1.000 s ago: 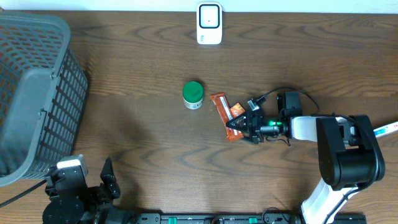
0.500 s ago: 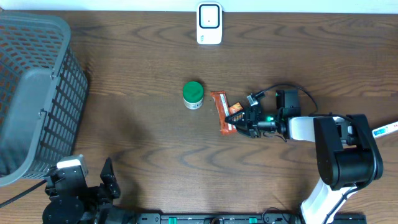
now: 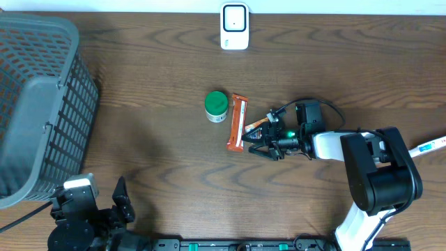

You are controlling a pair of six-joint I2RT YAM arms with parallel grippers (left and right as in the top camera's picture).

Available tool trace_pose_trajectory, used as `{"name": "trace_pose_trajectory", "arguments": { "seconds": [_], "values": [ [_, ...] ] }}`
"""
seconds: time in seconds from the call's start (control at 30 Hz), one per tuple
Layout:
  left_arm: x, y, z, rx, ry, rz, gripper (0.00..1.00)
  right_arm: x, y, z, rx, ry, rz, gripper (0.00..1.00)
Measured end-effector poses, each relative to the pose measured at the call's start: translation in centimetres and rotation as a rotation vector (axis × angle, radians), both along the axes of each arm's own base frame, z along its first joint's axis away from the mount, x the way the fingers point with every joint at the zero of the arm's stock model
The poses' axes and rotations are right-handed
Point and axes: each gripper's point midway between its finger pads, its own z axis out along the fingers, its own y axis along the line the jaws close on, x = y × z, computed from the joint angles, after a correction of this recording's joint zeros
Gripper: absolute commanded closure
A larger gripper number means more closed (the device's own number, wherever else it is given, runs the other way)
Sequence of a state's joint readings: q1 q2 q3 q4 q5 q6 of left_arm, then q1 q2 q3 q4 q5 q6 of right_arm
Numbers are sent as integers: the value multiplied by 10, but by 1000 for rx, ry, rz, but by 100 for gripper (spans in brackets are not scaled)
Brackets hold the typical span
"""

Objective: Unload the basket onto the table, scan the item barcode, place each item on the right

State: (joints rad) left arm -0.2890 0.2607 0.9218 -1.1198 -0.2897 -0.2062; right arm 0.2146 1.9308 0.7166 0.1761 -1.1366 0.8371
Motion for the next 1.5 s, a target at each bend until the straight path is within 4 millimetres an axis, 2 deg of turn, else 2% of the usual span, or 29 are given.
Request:
{"name": "trace_pose_trajectory", "arguments": {
  "seconds": [0.27,0.5,0.6,0.73,0.93,1.03,1.23,1.43,1.5],
  "values": [
    [0,0,0,0,0,0,15,-6,12,-7,-46,64,-9,44],
    [0,0,0,0,0,0,15,-27,46,-10,-105,117,34,39],
    [0,0,0,0,0,0,15,-33,54,-10,-167,103,29,39],
    [0,0,0,0,0,0,15,-38,42,-11,-294,132,-28,38],
    [0,0,0,0,1,0,14,-32,-7,-11,-548,76,-157,35],
    [0,0,0,0,1,0,15,-23,-22,-3,-590,-15,-182,32],
    [0,0,0,0,0,0,15,-9,-16,36,-533,-193,-182,27],
    [0,7,1,62,0,9,15,-13,-7,41,-505,-218,-152,28],
    [0,13,2,108,0,25,15,-10,-3,45,-479,-238,-152,25]
  ]
}}
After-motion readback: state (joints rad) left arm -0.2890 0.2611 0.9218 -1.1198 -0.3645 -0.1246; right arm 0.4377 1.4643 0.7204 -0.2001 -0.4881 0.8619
